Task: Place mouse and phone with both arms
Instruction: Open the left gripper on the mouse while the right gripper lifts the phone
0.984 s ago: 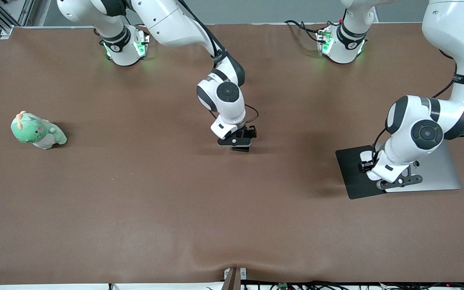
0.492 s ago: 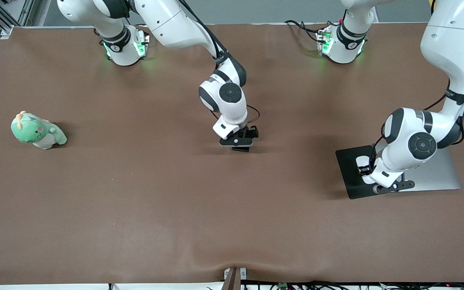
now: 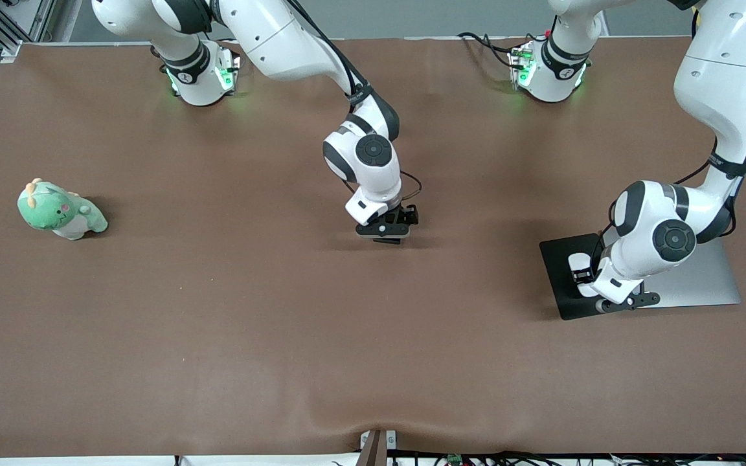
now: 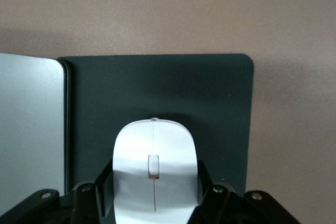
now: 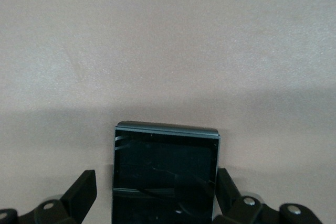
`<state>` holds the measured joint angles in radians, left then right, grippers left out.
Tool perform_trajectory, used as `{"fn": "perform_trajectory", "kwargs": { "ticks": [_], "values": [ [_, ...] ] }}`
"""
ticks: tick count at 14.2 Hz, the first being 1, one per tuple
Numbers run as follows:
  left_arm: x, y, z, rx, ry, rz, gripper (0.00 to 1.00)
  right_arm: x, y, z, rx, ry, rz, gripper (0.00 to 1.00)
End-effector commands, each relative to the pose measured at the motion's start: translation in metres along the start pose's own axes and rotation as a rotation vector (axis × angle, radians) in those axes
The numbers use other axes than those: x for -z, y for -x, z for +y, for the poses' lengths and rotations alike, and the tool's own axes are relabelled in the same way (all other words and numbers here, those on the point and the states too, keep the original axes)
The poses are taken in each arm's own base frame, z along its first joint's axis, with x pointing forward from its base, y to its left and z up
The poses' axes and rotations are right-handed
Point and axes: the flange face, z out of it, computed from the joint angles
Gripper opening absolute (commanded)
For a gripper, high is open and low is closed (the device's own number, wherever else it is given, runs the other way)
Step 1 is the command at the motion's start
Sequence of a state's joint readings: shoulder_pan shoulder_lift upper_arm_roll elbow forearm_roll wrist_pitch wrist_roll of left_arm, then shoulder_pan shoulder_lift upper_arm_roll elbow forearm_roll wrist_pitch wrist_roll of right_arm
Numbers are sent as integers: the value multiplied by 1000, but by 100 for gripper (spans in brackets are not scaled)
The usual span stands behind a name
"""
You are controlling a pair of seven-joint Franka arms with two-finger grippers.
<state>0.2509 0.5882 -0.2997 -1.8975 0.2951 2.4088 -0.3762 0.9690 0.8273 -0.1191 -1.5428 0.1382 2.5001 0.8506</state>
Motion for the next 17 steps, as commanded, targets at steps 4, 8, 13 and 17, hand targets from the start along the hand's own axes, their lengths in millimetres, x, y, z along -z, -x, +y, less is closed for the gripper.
{"fn": "perform_trajectory", "kwargs": {
  "ticks": [4, 8, 13, 17],
  "values": [
    [-11, 2, -2, -10, 8, 10, 59, -9, -1, -2, 3, 24, 15, 100],
    [-15, 2, -3, -9, 11, 6, 66, -4, -5, -1, 10, 36, 24, 0],
    [-11, 1, -8, -16, 9, 10, 92, 57, -47, 23, -80, 65, -17, 0],
    [39, 10, -5, -61, -25, 63, 100, 149, -111, 90, -163, 96, -75, 0]
  ]
}}
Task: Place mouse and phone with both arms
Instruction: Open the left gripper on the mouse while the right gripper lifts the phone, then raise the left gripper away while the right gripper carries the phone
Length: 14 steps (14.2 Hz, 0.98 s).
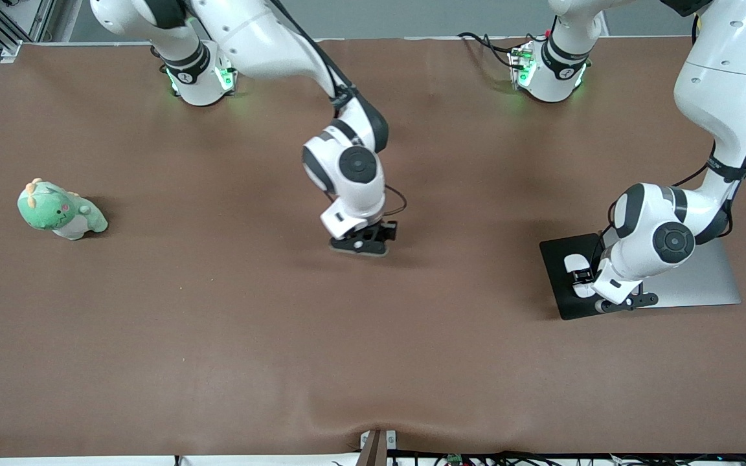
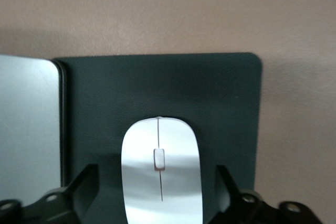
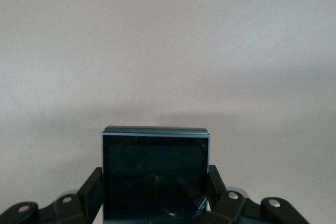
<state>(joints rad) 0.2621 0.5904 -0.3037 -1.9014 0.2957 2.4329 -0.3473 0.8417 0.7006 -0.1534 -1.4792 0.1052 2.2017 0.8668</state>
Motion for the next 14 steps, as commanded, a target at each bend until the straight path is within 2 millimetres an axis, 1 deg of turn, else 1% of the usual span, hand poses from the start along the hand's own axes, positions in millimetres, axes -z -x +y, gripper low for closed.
{"fn": "perform_trajectory", "kwargs": {
  "ticks": [1, 2, 4, 5, 6, 7, 9, 11, 12, 13, 14],
  "values": [
    [55, 11, 0, -57, -47, 56, 100, 74, -38, 54, -35, 2, -43, 0],
    [72, 13, 5, -82, -60, 54, 100, 91, -56, 76, -48, 4, -51, 0],
    [102, 18, 17, -110, -76, 57, 100, 119, -90, 126, -37, 6, -71, 0],
    [114, 22, 24, -120, -83, 55, 100, 127, -105, 153, -10, 8, -84, 0],
    [128, 27, 37, -135, -82, 58, 100, 134, -119, 181, 21, 3, -96, 0],
    [142, 32, 48, -145, -84, 63, 100, 141, -128, 206, 35, -6, -100, 0],
    [174, 44, 72, -157, -77, 58, 100, 144, -147, 259, 44, -13, -109, 0],
    [208, 56, 98, -160, -45, 55, 100, 141, -155, 296, 59, -13, -123, 0],
    [226, 62, 109, -164, -34, 50, 100, 135, -159, 322, 84, -13, -135, 0],
    [245, 64, 114, -162, -24, 29, 100, 129, -161, 349, 113, -17, -147, 0],
    [264, 65, 121, -163, -19, 9, 100, 122, -161, 370, 124, -16, -162, 0]
  ]
}}
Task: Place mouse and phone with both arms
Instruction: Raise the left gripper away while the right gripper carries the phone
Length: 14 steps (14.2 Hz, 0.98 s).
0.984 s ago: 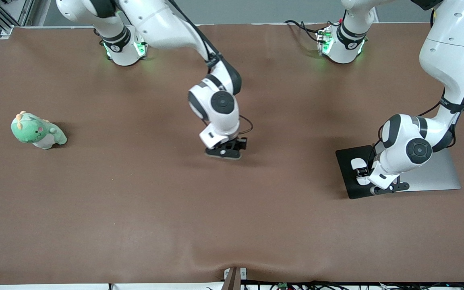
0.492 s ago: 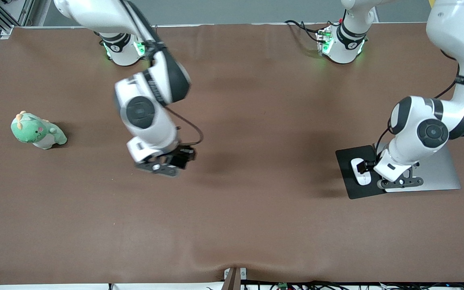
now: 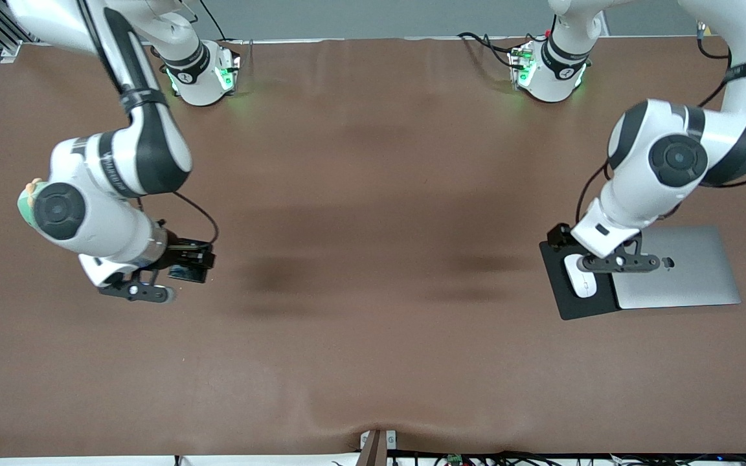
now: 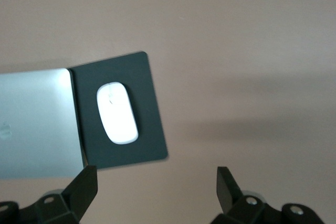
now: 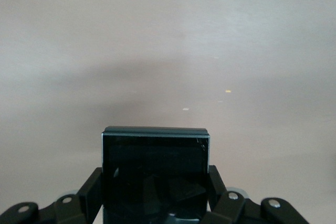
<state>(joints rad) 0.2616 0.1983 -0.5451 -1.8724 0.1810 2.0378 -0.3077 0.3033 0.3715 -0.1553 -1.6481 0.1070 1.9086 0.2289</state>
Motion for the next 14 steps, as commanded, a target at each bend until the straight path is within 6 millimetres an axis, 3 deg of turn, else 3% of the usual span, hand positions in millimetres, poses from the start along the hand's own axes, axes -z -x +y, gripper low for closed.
{"fn": "perform_trajectory", "kwargs": {
  "ticks": [1, 6, 8, 11, 14],
  "values": [
    [57, 3, 14, 1, 15, -35, 100, -15, 17, 52, 47, -12, -34, 0],
    [135, 3, 10, 5, 26, -56, 100, -65, 49, 137, 134, -26, 32, 0],
    [159, 6, 1, 14, 22, -47, 100, -81, 62, 154, 161, -26, 37, 0],
    [183, 17, -13, -12, 3, -18, 100, -108, 81, 185, 201, -20, 73, 0],
    [189, 21, -13, -24, -5, -6, 100, -123, 90, 209, 235, -22, 54, 0]
  ]
}}
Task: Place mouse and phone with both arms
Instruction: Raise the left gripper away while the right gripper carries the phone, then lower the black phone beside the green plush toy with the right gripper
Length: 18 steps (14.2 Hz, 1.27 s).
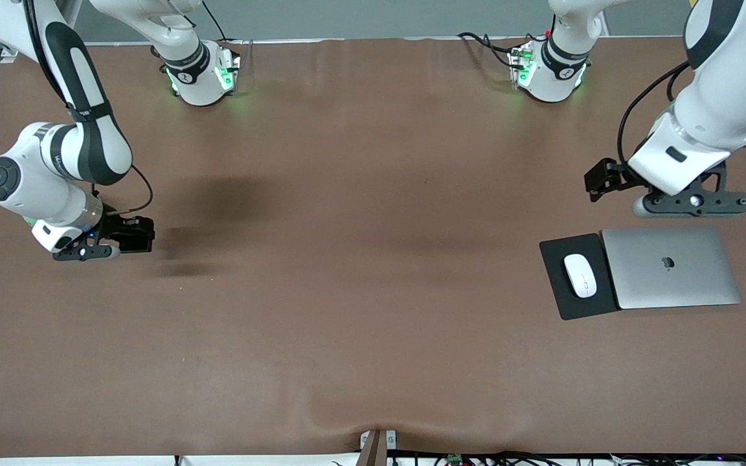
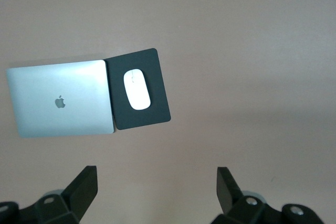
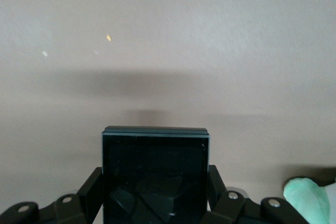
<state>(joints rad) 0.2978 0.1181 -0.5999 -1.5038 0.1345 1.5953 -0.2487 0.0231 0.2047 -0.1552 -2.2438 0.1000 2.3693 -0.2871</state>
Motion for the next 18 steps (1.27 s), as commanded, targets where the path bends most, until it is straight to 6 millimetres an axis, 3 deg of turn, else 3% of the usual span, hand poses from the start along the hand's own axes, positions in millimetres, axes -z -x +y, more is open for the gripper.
{"fn": "perform_trajectory", "kwargs": {
  "ticks": [1, 5, 9, 13, 16, 18],
  "values": [
    [9, 8, -10, -15, 2, -2, 100, -3, 24, 17, 41, 3, 19, 0],
    [24, 22, -37, -56, 56, -7, 100, -35, 49, 47, 41, 43, 92, 0],
    [31, 37, -30, -73, 50, 0, 100, -53, 57, 46, 39, 37, 62, 0],
    [35, 45, -39, -57, 53, 3, 100, -66, 67, 42, 50, 37, 54, 0],
    [37, 45, -39, -55, 78, 5, 100, -71, 68, 44, 44, 42, 62, 7],
    [46, 44, -38, -52, 101, 23, 100, -80, 73, 56, 14, 45, 65, 13]
  ]
}}
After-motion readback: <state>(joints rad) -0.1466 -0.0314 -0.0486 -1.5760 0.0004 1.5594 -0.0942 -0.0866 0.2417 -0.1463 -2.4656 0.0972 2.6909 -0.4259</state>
